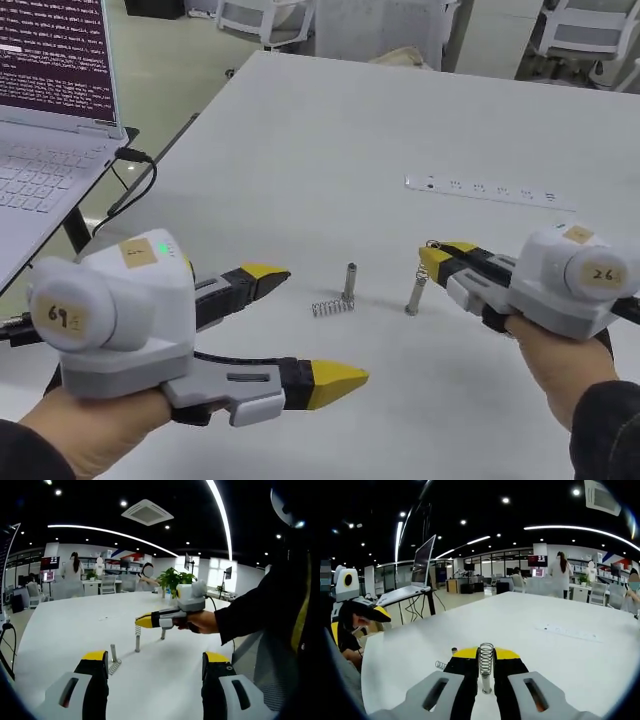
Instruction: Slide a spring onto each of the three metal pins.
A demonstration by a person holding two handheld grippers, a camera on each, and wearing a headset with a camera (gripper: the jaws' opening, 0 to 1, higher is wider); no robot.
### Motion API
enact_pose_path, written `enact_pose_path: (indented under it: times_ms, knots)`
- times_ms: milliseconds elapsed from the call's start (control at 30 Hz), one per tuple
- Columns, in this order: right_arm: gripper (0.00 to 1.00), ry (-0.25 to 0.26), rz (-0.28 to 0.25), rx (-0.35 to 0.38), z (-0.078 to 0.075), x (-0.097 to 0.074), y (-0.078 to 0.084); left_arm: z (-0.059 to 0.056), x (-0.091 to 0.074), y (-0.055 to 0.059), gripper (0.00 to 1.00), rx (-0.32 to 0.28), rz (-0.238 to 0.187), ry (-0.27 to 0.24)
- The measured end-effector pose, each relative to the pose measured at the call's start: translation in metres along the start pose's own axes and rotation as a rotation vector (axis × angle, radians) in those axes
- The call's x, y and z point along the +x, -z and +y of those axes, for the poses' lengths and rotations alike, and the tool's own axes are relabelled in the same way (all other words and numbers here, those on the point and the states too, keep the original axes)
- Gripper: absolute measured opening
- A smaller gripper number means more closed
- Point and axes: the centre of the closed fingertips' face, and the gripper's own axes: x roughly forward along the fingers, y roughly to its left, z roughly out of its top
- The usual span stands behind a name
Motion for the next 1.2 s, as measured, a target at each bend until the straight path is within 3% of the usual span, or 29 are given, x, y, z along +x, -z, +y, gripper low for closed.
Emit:
enact_pose_path:
  times_ms: [1200]
  knots:
    - [0.08, -0.016, 0.023, 0.001, 0.0, 0.006, 0.019, 0.004, 0.002, 0.006, 0.73, -0.009, 0.019, -0.008]
